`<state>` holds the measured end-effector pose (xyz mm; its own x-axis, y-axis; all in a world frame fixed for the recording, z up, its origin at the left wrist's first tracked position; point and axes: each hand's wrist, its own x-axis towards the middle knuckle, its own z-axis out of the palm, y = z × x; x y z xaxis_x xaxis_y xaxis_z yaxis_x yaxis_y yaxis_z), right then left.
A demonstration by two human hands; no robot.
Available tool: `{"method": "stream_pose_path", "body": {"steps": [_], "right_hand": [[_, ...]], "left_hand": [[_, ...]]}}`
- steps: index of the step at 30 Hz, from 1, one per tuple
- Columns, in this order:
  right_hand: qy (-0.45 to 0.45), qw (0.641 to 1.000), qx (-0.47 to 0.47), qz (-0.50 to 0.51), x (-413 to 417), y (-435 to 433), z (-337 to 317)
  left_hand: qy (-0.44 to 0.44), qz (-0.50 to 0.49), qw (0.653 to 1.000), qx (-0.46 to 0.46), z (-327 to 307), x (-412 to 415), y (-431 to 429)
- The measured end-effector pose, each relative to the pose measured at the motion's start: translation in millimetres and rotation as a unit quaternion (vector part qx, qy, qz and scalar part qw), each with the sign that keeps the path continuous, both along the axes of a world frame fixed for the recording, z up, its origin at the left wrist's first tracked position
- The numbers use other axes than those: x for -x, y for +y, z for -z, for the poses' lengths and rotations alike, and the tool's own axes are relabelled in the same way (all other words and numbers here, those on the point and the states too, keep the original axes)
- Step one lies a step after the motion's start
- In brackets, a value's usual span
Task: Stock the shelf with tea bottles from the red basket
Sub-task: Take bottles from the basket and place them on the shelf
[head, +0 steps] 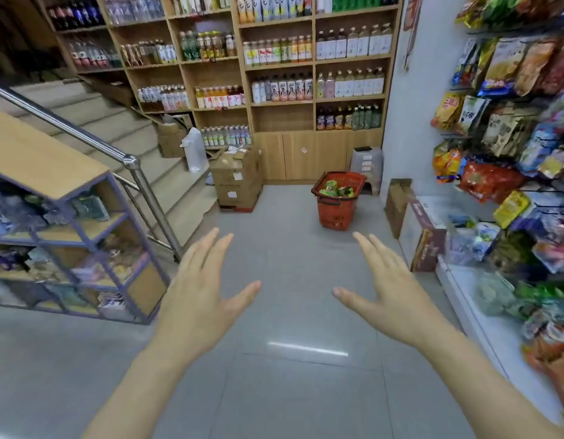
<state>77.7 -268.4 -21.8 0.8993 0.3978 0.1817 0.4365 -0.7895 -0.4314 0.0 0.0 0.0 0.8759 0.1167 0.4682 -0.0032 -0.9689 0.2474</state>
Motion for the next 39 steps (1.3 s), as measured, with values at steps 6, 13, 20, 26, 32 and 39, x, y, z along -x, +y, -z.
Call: {"method": "stream_pose_path", "body": {"steps": [6,13,20,26,32,39], "right_hand": [[0.181,0.931,-0.307,0.079,-130.7,27.2,32.9],[0.236,0.843,-0.445,0.189,-309.3,91.8,63.2],[0.088,0.977,-0.069,0.180,-483.3,134.3,77.9],[0.069,0.980,0.112,0.151,-616.3,163.2,93.9],[0.143,0.966,0.157,0.148,-768.5,164.4,147.7],[0.221,0.950,0.058,0.212,-939.1,172.5,191.0]], "left_hand": [[-0.004,0.001,0.944,0.330,17.7,-136.1,16.7],[0.008,0.036,0.882,0.471,56.7,-315.0,89.5],[0.073,0.081,0.978,0.176,60.2,-512.9,165.1],[0.160,0.160,0.974,-0.024,92.2,-694.8,182.8],[0.268,0.210,0.931,-0.135,131.9,-879.9,177.4],[0.307,0.249,0.902,-0.177,146.1,-1076.2,186.8]]}}
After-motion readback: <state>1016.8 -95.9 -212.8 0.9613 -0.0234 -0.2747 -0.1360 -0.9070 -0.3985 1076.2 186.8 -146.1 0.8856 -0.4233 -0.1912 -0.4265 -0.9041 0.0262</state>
